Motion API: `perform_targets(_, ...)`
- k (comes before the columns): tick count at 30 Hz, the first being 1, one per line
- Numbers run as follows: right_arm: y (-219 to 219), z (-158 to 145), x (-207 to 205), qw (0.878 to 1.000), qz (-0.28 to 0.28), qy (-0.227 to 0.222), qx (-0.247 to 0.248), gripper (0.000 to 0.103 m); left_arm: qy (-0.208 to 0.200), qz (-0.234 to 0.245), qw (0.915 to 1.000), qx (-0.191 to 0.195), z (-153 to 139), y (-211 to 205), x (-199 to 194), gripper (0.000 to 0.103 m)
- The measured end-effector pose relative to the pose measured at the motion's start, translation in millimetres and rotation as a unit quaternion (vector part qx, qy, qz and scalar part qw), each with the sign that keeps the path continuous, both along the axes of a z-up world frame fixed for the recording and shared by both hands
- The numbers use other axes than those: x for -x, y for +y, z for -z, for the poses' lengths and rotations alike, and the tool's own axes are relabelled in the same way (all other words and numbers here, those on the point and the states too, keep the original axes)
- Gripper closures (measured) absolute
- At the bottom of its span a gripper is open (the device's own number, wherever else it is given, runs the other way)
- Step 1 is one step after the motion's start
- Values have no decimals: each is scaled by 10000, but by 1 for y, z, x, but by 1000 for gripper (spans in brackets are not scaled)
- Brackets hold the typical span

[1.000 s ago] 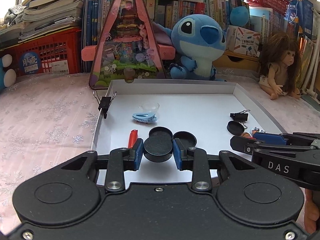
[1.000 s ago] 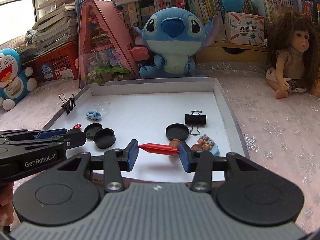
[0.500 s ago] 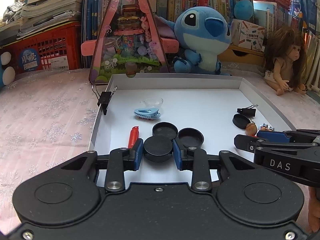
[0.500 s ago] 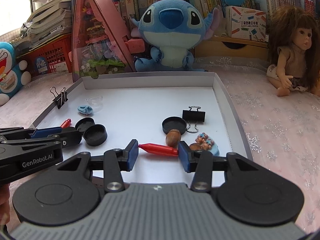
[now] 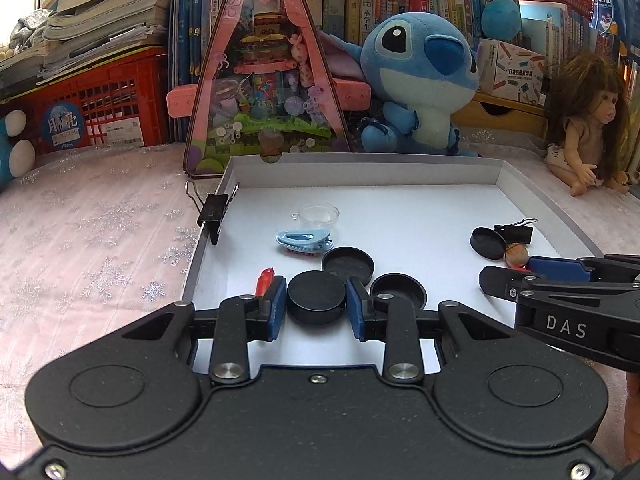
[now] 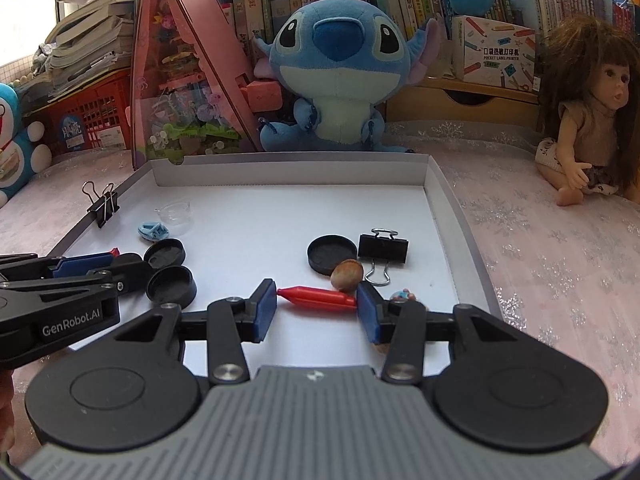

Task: Organize rigid objects
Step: 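Open the left tool to release the lid while the right tool releases the red marker in the tray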

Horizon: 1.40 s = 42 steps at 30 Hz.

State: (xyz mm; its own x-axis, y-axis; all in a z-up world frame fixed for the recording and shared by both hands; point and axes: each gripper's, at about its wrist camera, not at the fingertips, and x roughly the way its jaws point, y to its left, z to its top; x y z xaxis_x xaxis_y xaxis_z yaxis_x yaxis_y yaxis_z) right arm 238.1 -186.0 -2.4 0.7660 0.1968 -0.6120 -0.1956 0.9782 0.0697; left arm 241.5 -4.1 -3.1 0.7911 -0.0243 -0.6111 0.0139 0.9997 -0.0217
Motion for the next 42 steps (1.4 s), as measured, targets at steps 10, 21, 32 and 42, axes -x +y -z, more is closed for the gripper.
perform_targets(10, -1, -2, 2, 10000, -13, 2, -86, 43, -36, -9, 10000, -47, 0, -2, 2, 72)
perform_targets(21, 1, -15, 18, 9997, -93, -222, 48, 31, -217, 48, 9996, -175, -11, -7, 20, 52)
perform_targets(32, -7, -28, 41, 9994, -9, -330, 52, 24, -331, 107, 9994, -83, -24, -6, 50, 40)
perform_targets(42, -17, -35, 74, 9992, 19, -394, -36, 19, -501, 261, 9984, 75, -36, -4, 88, 37)
